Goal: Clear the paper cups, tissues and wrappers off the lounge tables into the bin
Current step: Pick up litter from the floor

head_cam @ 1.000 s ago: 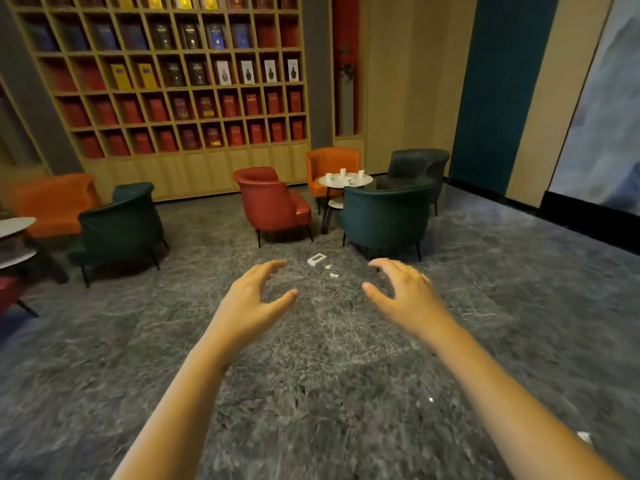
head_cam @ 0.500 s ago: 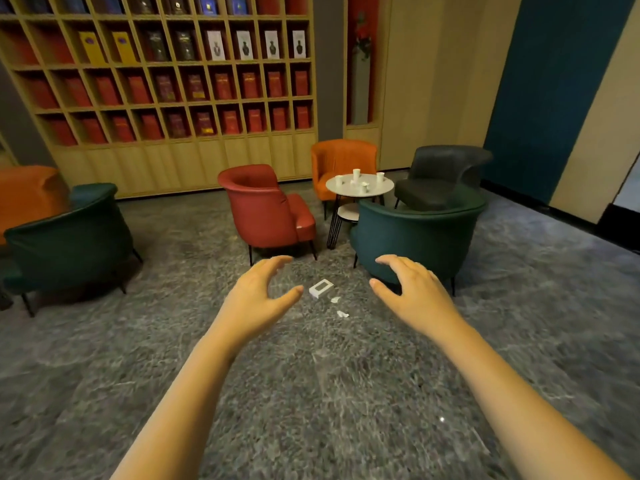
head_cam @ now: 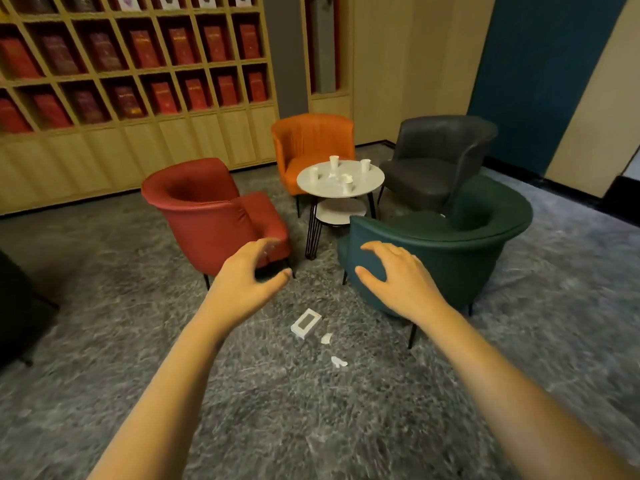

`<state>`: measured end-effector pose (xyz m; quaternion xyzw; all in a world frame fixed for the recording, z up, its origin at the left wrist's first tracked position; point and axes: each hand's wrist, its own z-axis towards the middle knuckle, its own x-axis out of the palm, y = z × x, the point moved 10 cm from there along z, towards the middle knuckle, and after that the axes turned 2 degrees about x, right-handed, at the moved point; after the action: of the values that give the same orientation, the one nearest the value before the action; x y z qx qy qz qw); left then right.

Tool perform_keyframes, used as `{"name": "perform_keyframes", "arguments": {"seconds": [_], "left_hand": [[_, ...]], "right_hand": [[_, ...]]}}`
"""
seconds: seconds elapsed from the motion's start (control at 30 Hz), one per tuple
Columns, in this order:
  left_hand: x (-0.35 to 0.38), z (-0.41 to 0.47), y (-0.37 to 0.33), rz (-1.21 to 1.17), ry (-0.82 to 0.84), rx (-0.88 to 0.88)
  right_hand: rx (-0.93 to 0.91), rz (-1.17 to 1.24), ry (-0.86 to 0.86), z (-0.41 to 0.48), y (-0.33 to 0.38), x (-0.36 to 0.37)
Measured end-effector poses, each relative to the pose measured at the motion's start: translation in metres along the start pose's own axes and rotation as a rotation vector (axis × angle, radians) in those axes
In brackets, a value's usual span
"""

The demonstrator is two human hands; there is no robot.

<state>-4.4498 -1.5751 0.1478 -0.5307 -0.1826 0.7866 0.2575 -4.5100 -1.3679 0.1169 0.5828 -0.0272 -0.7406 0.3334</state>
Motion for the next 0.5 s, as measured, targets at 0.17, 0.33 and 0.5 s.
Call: {"name": "perform_keyframes", "arguments": {"seconds": [0.17,0.33,0.5], "left_hand": [[0.065,0.147,0.094,-0.031,-0.005,-0.001],[0.166,0.281,0.200,-0.082,0.048,-0.068],[0.263,0.366,0.295,-0.087,0.172,-0.146]], "right_hand": [[0.001,0.040,-0.003,0.151,-0.070,0.080],[0.024,0.090,0.069,0.293,-0.155,0.184],[0.062,0.119,0.149,0.392,-0.224,0.280]]}}
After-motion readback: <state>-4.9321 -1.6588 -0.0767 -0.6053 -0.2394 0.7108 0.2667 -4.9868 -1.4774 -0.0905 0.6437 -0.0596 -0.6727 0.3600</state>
